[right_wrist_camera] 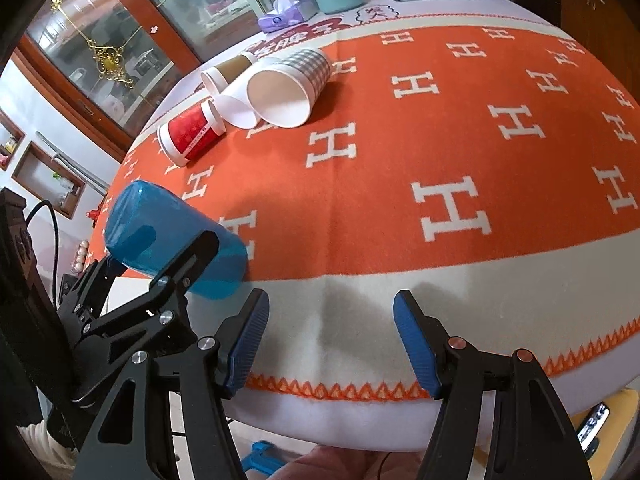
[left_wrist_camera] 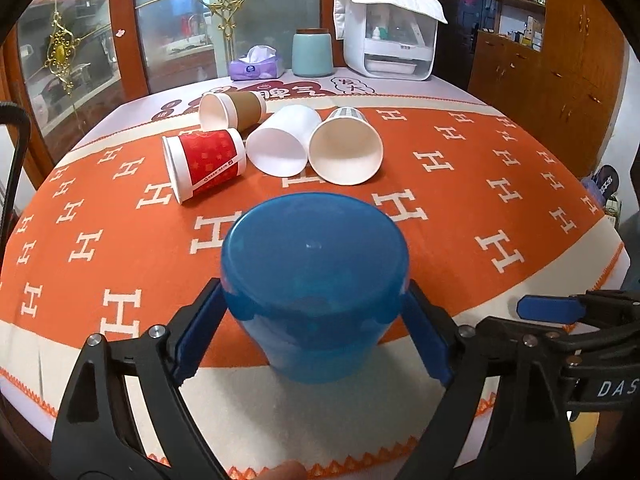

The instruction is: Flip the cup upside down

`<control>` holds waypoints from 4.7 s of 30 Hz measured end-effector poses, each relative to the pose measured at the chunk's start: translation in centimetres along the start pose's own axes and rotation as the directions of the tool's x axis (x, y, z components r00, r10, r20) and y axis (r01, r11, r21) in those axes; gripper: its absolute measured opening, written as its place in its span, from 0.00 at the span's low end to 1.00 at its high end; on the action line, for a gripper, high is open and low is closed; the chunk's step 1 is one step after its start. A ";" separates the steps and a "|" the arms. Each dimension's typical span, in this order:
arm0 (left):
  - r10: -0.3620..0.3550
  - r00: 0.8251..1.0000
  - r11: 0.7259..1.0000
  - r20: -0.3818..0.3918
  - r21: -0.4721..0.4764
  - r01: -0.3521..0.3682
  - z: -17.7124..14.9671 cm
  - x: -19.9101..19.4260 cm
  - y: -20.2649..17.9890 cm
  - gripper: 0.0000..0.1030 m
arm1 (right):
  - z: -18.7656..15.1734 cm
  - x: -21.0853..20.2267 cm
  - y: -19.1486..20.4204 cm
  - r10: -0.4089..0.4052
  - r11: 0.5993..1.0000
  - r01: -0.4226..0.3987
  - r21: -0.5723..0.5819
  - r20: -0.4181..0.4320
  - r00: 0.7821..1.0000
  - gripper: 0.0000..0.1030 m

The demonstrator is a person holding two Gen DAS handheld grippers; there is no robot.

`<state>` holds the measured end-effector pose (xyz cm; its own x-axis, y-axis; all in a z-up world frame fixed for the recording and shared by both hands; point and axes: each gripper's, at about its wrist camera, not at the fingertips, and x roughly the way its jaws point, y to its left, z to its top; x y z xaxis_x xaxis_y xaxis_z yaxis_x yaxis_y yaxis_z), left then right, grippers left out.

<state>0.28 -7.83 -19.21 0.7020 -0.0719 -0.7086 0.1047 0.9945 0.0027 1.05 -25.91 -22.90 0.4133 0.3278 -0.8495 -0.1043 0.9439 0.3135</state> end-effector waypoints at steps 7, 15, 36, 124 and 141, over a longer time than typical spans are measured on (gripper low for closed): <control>-0.001 1.000 1.000 -0.002 0.027 0.001 0.2 -0.6 -0.4 0.83 | -0.1 -0.2 0.0 -0.009 1.000 0.009 -0.007 0.018 1.000 0.64; 0.008 1.000 1.000 0.000 0.028 -0.008 0.1 -2.1 -0.1 0.83 | 0.0 -1.7 0.7 -0.007 1.000 0.008 -0.020 0.047 0.999 0.64; 0.058 0.989 0.991 -0.133 -0.116 -0.074 3.9 -11.3 4.0 0.83 | 1.3 -11.8 7.1 0.030 0.994 -0.015 -0.106 0.141 0.990 0.64; 0.125 0.976 0.976 -0.181 -0.152 -0.154 10.7 -14.4 3.8 0.83 | 6.4 -17.3 10.3 -0.004 0.995 0.020 -0.099 0.153 0.988 0.77; 0.122 0.974 0.977 -0.189 -0.153 -0.152 10.0 -14.0 4.9 0.83 | 6.7 -17.0 10.3 -0.004 0.995 0.018 -0.096 0.146 0.989 0.77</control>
<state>-1.99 -2.70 -2.25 0.5636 0.0656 -0.8235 -0.1119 0.9937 0.0026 -1.01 -22.02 -2.39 0.5412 0.3148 -0.7797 -0.1834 0.9491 0.2559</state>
